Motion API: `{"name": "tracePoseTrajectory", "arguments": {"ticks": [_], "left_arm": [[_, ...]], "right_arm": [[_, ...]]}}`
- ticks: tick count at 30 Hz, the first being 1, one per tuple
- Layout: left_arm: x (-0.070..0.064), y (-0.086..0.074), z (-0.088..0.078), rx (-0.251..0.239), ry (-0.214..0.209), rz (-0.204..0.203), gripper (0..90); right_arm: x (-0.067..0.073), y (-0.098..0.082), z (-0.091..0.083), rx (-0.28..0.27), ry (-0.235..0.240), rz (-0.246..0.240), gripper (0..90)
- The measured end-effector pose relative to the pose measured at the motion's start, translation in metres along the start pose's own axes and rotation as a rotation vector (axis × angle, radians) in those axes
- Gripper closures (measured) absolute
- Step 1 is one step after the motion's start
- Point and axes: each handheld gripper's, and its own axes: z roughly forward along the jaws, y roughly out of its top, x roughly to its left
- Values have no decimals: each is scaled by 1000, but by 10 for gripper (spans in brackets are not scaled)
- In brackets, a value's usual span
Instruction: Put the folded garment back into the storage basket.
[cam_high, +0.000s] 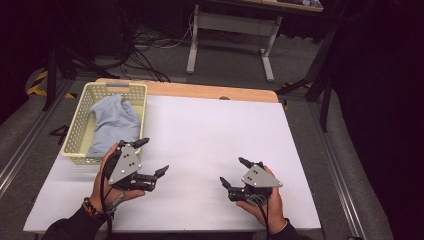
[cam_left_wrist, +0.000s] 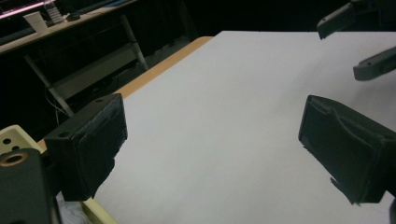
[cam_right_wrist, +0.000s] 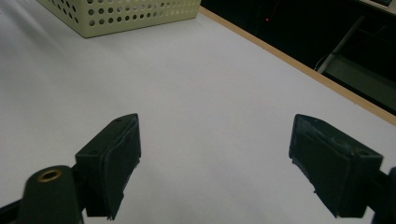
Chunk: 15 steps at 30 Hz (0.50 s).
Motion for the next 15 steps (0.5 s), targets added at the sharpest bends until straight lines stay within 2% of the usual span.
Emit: {"name": "tracePoseTrajectory", "arguments": {"ticks": [1,4,7,15], "left_arm": [[-2,-1,-1,-1,13,7,86],[-7,-6,-3,-6,13,21,88],[-13,-11,-4,13,16,35,84],[-18,-31,-7,55,1,27,76]], "right_arm": [[0,0,-1,-3,-2,1,168],[2,-2,-3,-9,-6,2,167],[4,-3,-4,-4,-10,-8,167],[11,-11,-8,-13,-4,-26,160]]}}
